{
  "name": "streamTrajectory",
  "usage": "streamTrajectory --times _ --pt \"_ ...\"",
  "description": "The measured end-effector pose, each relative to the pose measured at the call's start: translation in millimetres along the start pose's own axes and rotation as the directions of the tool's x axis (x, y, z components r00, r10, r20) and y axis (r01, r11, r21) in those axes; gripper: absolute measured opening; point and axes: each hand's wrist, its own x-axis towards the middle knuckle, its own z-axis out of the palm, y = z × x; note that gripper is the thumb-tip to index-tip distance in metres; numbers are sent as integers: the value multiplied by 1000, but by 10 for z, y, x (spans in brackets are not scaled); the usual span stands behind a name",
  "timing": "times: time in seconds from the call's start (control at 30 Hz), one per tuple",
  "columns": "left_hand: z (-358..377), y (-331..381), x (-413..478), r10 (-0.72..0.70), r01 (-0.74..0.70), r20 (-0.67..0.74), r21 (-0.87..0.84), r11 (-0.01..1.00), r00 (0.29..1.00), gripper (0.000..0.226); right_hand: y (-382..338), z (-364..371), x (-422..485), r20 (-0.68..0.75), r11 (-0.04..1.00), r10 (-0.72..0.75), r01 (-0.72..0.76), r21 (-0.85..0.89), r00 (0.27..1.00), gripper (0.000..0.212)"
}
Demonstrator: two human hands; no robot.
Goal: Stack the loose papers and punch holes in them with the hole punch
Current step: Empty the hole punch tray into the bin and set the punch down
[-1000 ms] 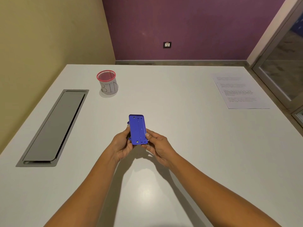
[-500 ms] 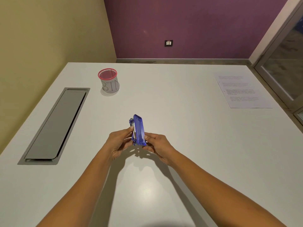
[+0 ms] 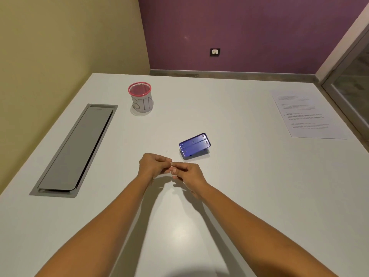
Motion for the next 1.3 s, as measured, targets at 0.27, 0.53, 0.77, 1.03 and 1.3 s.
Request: streamTrajectory --times 0.27,0.53,0.77,1.03,1.3 --pt "108 -162 84 -29 33 -80 47 998 996 5 103 -342 163 -143 977 -35 3 -214 989 22" --pt "253 -127 281 -30 36 -79 69 997 996 9 -20 -646 457 -236 952 -105 29 -305 966 18" --pt "512 126 580 -40 41 -49 3 999 998 5 -272 -888 827 -377 922 -209 53 -384 902 18" --pt "852 333 860 -22 22 -18 13 1000 1000 25 -391 -1141 1212 -426 867 -239 -6 -498 872 46" --pt "938 380 900 26 -25 -14 78 997 1000 11 -344 -1151 1275 -417 908 -179 -14 -419 891 32"
